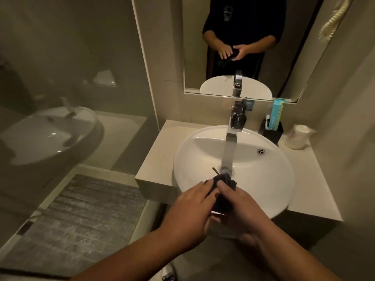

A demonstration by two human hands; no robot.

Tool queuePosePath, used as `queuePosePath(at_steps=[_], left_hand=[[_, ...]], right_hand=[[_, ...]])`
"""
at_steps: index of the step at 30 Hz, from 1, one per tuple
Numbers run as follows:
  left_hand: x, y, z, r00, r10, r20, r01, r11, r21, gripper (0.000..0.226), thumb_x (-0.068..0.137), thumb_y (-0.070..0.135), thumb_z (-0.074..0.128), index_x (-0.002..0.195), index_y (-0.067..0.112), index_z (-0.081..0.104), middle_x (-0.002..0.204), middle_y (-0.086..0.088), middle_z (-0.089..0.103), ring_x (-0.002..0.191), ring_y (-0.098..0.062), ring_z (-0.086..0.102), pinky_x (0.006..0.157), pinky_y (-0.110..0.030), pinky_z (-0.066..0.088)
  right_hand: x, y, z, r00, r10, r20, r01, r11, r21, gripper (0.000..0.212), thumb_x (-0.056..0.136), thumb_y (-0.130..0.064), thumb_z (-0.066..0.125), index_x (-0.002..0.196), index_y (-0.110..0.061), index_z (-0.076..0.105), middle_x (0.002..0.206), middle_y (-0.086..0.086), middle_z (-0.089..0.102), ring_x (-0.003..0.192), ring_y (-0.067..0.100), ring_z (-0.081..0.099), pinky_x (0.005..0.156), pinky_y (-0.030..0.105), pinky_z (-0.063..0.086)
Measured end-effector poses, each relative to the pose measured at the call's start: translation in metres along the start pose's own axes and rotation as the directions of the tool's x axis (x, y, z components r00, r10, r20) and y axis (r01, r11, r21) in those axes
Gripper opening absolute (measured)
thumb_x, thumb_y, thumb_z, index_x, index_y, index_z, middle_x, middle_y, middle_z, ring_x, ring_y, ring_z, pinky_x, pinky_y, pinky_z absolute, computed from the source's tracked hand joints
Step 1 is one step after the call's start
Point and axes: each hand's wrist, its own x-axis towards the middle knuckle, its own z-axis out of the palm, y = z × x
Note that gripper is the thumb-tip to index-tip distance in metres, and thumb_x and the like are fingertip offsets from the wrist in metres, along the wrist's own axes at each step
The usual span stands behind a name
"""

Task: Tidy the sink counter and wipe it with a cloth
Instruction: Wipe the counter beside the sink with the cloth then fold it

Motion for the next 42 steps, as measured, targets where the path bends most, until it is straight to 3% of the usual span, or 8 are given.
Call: queuePosePath(at_steps=[5, 10, 15, 19, 21, 26, 33, 42], left_hand=[[-0.007, 0.006, -0.01, 0.993, -0.121, 0.014, 0.113, 0.868, -0.484, 0.055, 0.092, 0.048, 0.045, 0.144, 0.033, 0.034, 0.149, 0.017, 0.035, 0.134, 0.004, 0.03, 0.113, -0.025, 0.028], [-0.005, 0.004, -0.022, 0.97, -0.151, 0.191, 0.237, 0.758, -0.608, 0.043, 0.087, 0.046, 0.057, 0.128, 0.033, 0.053, 0.121, 0.016, 0.06, 0.112, -0.001, 0.056, 0.098, -0.033, 0.049], [-0.012, 0.01, -0.044, 0.97, -0.077, 0.228, 0.174, 0.879, -0.443, 0.008, 0.091, 0.039, 0.057, 0.094, 0.032, 0.059, 0.092, 0.012, 0.06, 0.085, -0.005, 0.059, 0.077, -0.028, 0.053], [-0.021, 0.021, -0.048, 0.976, 0.023, 0.218, 0.024, 0.977, -0.21, 0.01, 0.092, 0.039, 0.056, 0.097, 0.031, 0.058, 0.096, 0.014, 0.051, 0.087, -0.004, 0.052, 0.079, -0.025, 0.048], [-0.026, 0.023, -0.043, 0.969, 0.095, 0.227, -0.065, 0.989, -0.135, 0.017, 0.092, 0.041, 0.056, 0.105, 0.03, 0.06, 0.104, 0.013, 0.052, 0.092, -0.005, 0.053, 0.082, -0.027, 0.049], [-0.031, 0.005, -0.019, 0.933, 0.13, 0.336, -0.087, 0.986, -0.14, 0.017, 0.092, 0.037, 0.057, 0.106, 0.029, 0.061, 0.103, 0.008, 0.063, 0.094, -0.011, 0.057, 0.081, -0.032, 0.047], [0.002, -0.031, 0.025, 0.912, 0.046, 0.407, 0.051, 0.974, -0.223, 0.012, 0.092, 0.037, 0.055, 0.1, 0.029, 0.059, 0.099, 0.008, 0.065, 0.09, -0.011, 0.058, 0.074, -0.029, 0.046], [0.085, -0.045, 0.084, 0.967, 0.002, 0.254, 0.009, 0.999, -0.044, 0.022, 0.096, 0.041, 0.045, 0.108, 0.028, 0.058, 0.102, 0.005, 0.068, 0.092, -0.017, 0.06, 0.085, -0.034, 0.042]], right_hand=[[-0.028, -0.003, -0.021, 0.994, -0.063, -0.089, 0.064, 0.998, 0.01, 0.025, 0.093, -0.015, 0.056, 0.117, -0.014, 0.061, 0.107, 0.014, 0.071, 0.099, 0.032, 0.068, 0.073, 0.04, 0.059], [-0.049, -0.006, -0.038, 0.997, -0.073, -0.006, 0.073, 0.997, 0.004, 0.032, 0.09, -0.014, 0.058, 0.122, -0.012, 0.06, 0.118, 0.016, 0.066, 0.107, 0.035, 0.066, 0.085, 0.048, 0.057], [-0.065, -0.004, -0.058, 0.994, -0.1, 0.038, 0.106, 0.973, -0.205, 0.04, 0.086, -0.021, 0.067, 0.124, -0.029, 0.058, 0.131, 0.012, 0.058, 0.116, 0.031, 0.061, 0.094, 0.054, 0.053], [-0.075, 0.001, -0.068, 0.981, -0.191, 0.023, 0.148, 0.676, -0.722, 0.067, 0.089, -0.029, 0.065, 0.134, -0.064, 0.03, 0.141, -0.018, 0.035, 0.13, 0.01, 0.039, 0.107, 0.047, 0.043], [-0.077, 0.006, -0.07, 0.982, -0.18, 0.054, 0.146, 0.548, -0.824, 0.048, 0.091, -0.027, 0.063, 0.124, -0.058, 0.046, 0.13, -0.021, 0.052, 0.12, 0.002, 0.051, 0.102, 0.037, 0.049], [-0.073, 0.036, -0.08, 0.993, -0.115, 0.014, 0.065, 0.448, -0.891, 0.016, 0.082, -0.024, 0.073, 0.083, -0.036, 0.062, 0.113, -0.023, 0.047, 0.104, 0.0, 0.053, 0.087, 0.018, 0.044], [-0.039, 0.051, -0.089, 0.991, -0.032, -0.132, -0.103, 0.457, -0.883, 0.01, 0.084, -0.025, 0.068, 0.079, -0.028, 0.06, 0.081, -0.005, 0.066, 0.076, 0.008, 0.063, 0.073, 0.04, 0.054], [0.015, 0.065, -0.106, 0.927, -0.213, -0.309, -0.185, 0.456, -0.871, 0.011, 0.09, -0.03, 0.063, 0.088, -0.032, 0.053, 0.079, -0.011, 0.061, 0.071, 0.001, 0.056, 0.054, 0.016, 0.036]])
